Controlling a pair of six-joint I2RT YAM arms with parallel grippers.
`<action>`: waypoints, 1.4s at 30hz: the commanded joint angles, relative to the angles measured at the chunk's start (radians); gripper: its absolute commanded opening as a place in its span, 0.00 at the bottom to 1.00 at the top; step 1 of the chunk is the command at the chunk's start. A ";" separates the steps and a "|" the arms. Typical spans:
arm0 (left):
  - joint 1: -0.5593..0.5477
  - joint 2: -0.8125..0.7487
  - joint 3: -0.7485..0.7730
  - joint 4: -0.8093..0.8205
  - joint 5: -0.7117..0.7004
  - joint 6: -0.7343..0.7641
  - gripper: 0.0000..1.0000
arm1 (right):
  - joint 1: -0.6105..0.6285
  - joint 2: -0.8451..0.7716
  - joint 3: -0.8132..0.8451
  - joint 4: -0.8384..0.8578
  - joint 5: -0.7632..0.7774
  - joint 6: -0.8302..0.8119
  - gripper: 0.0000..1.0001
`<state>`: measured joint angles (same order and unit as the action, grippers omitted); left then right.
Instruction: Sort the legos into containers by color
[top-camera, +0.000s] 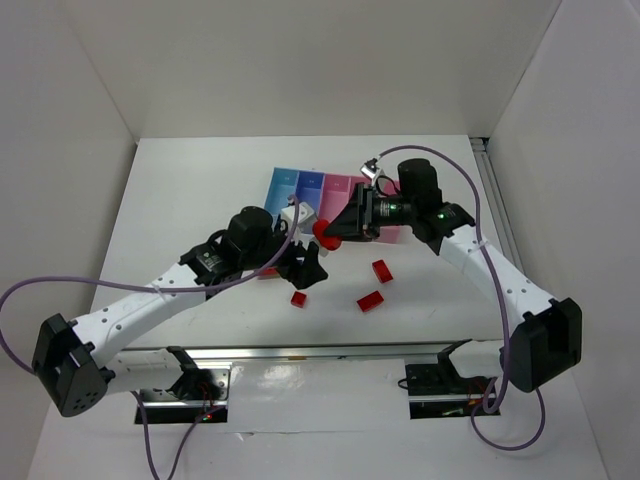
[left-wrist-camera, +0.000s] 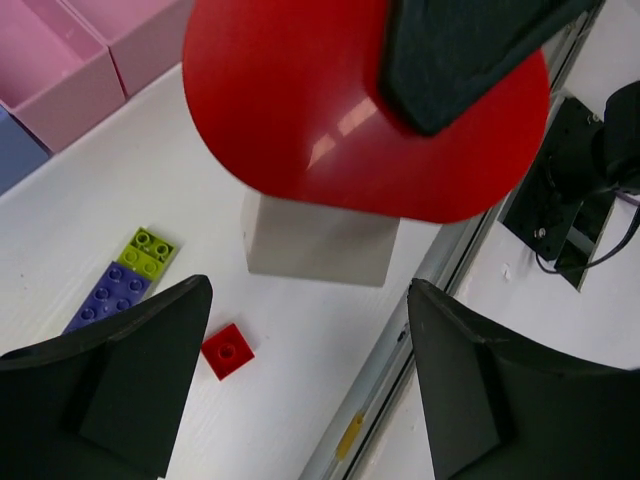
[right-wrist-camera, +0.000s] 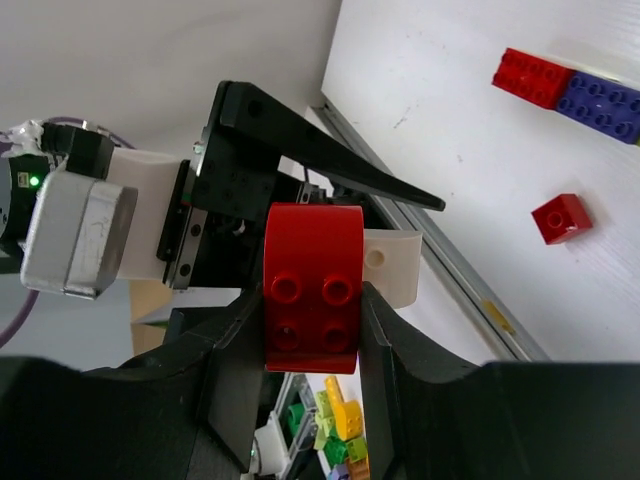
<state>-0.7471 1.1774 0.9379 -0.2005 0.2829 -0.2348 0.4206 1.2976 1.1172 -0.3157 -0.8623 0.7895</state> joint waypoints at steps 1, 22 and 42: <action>-0.001 -0.013 0.052 0.088 -0.010 0.028 0.90 | -0.006 -0.035 -0.013 0.085 -0.064 0.028 0.03; -0.001 -0.035 0.052 0.128 0.044 0.008 0.60 | -0.006 -0.035 -0.053 0.142 -0.083 0.060 0.03; -0.001 -0.045 0.036 0.118 -0.039 -0.046 0.00 | -0.189 -0.090 -0.068 -0.037 -0.061 -0.097 0.03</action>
<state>-0.7490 1.1606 0.9627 -0.1120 0.2661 -0.2665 0.2562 1.2297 1.0454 -0.3038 -0.9310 0.7479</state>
